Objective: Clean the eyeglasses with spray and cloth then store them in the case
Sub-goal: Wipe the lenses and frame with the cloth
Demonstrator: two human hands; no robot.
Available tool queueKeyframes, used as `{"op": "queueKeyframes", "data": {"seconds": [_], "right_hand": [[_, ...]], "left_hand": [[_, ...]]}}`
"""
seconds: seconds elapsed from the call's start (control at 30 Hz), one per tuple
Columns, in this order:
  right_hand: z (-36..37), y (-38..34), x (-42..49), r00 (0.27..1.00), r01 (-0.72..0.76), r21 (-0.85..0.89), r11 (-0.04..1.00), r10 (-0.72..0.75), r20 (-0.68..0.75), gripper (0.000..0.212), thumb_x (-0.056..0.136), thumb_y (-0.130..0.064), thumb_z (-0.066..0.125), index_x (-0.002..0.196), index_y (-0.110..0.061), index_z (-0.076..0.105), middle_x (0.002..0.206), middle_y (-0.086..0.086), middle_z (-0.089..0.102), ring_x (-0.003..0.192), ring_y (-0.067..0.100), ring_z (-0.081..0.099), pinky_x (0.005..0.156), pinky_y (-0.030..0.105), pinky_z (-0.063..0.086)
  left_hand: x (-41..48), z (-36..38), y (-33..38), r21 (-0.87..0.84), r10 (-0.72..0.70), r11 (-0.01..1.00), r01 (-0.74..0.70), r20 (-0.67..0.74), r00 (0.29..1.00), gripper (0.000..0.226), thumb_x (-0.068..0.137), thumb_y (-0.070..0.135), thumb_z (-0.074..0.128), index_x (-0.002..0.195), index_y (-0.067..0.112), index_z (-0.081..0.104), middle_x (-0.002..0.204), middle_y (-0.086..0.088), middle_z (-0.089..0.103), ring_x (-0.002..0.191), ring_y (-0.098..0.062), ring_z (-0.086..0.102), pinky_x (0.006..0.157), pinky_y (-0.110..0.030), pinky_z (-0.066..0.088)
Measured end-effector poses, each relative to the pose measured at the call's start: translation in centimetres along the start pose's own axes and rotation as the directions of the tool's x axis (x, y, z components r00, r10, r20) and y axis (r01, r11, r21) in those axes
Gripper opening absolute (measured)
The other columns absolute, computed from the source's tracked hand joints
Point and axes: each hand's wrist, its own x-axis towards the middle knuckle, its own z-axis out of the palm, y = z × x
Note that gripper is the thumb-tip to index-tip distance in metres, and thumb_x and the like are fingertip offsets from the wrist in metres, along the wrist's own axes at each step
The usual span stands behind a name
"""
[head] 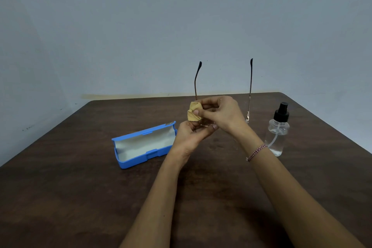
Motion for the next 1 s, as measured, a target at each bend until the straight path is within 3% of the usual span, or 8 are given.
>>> {"op": "queueKeyframes", "data": {"seconds": [0.07, 0.17, 0.33, 0.57, 0.77, 1.0], "right_hand": [[-0.1, 0.0, -0.1, 1.000, 0.014, -0.011, 1.000, -0.014, -0.021, 0.017, 0.075, -0.007, 0.077, 0.085, -0.020, 0.070, 0.073, -0.009, 0.069, 0.065, -0.005, 0.065, 0.068, 0.013, 0.054], [0.1, 0.1, -0.1, 0.992, 0.026, 0.017, 1.000, -0.024, -0.123, 0.022, 0.074, -0.011, 0.078, 0.096, -0.012, 0.072, 0.081, -0.002, 0.072, 0.079, 0.006, 0.069, 0.079, 0.023, 0.056], [-0.6, -0.3, 0.0, 0.957, 0.093, 0.251, 0.964, -0.017, -0.289, 0.020, 0.076, -0.007, 0.076, 0.093, -0.016, 0.071, 0.089, 0.004, 0.073, 0.088, 0.016, 0.070, 0.084, 0.033, 0.056], [-1.4, -1.8, -0.4, 0.876, 0.276, 0.303, 0.912, -0.109, -0.470, 0.027, 0.076, -0.002, 0.074, 0.099, -0.017, 0.069, 0.091, -0.005, 0.071, 0.089, 0.009, 0.067, 0.080, 0.020, 0.053], [-2.0, -2.6, -0.8, 0.832, 0.396, 0.264, 0.880, -0.222, -0.509, 0.031, 0.078, 0.002, 0.072, 0.107, -0.006, 0.066, 0.097, 0.002, 0.069, 0.087, 0.002, 0.066, 0.074, 0.017, 0.051], [-2.4, -1.8, -0.2, 0.872, 0.344, 0.260, 0.902, -0.204, -0.446, 0.027, 0.076, -0.001, 0.073, 0.100, -0.013, 0.068, 0.087, -0.010, 0.070, 0.082, 0.000, 0.066, 0.072, 0.012, 0.049]], "left_hand": [[-0.1, 0.0, 0.1, 0.008, -0.020, 1.000, 0.020, 0.010, 1.000, 0.019, 0.079, 0.013, 0.072, 0.097, 0.011, 0.069, 0.095, -0.004, 0.075, 0.099, -0.014, 0.068, 0.097, -0.036, 0.050], [-0.3, 0.0, 0.1, 0.007, -0.039, 0.999, 0.039, 0.055, 0.998, 0.023, 0.076, 0.012, 0.073, 0.099, 0.012, 0.069, 0.097, -0.006, 0.074, 0.100, -0.017, 0.068, 0.098, -0.038, 0.049], [-0.6, 0.2, -0.2, 0.047, -0.094, 0.995, 0.088, 0.152, 0.984, 0.038, 0.077, 0.011, 0.074, 0.114, 0.006, 0.064, 0.103, -0.012, 0.073, 0.102, -0.020, 0.068, 0.101, -0.039, 0.046], [-0.7, 0.2, -0.2, 0.120, -0.142, 0.986, 0.119, 0.211, 0.967, 0.041, 0.077, 0.015, 0.074, 0.116, 0.009, 0.063, 0.103, -0.010, 0.073, 0.101, -0.019, 0.068, 0.101, -0.038, 0.047], [-0.8, -0.1, -0.1, 0.121, -0.156, 0.984, 0.132, 0.220, 0.963, 0.041, 0.078, 0.012, 0.072, 0.117, 0.008, 0.063, 0.102, -0.011, 0.073, 0.100, -0.019, 0.069, 0.097, -0.032, 0.048], [-0.6, -0.3, -0.3, 0.162, -0.123, 0.983, 0.092, 0.198, 0.972, 0.044, 0.075, 0.017, 0.076, 0.117, 0.011, 0.064, 0.103, -0.008, 0.073, 0.102, -0.018, 0.068, 0.104, -0.038, 0.044]]}}
